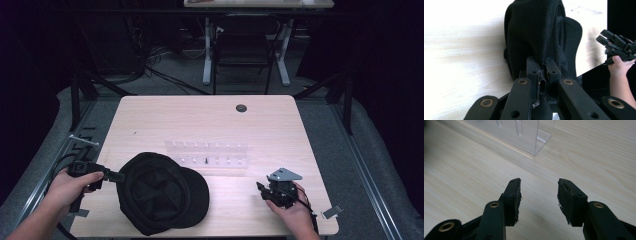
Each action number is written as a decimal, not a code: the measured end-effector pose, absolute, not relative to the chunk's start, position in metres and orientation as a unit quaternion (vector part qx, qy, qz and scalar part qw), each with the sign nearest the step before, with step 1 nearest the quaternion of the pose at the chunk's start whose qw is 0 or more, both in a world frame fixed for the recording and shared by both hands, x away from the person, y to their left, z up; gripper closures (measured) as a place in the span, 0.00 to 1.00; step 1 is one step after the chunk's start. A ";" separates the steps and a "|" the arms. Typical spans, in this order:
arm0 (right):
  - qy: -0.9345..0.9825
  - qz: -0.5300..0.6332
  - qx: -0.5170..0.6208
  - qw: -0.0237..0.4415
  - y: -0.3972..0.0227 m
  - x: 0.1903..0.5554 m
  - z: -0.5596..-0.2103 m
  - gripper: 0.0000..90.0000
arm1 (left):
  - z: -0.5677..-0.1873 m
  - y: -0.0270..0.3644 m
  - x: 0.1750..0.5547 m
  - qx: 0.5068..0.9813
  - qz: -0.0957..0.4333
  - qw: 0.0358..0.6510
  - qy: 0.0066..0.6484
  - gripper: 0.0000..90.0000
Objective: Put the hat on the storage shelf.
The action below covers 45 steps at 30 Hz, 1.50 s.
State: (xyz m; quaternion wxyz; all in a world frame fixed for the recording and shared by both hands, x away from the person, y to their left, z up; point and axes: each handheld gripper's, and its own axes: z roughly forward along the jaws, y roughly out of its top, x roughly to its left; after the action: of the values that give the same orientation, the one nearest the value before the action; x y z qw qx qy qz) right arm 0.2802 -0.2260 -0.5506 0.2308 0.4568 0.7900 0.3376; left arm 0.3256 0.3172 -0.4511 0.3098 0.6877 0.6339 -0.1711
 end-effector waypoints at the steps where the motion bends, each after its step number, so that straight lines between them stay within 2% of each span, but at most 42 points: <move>1: 0.790 0.339 0.457 0.230 -0.226 0.280 -0.551 0.59 | -0.450 0.317 0.326 0.688 -0.171 0.311 0.633 0.95; 45: 0.790 0.339 0.457 0.230 -0.226 0.280 -0.551 0.59 | -0.399 0.309 0.327 0.678 -0.196 0.354 0.613 0.95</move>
State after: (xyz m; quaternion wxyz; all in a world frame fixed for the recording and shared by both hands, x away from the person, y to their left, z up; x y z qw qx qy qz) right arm 0.2802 -0.2260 -0.5506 0.2301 0.4567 0.7895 0.3392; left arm 0.3267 0.3090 -0.3990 0.3544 0.6783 0.6130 -0.1965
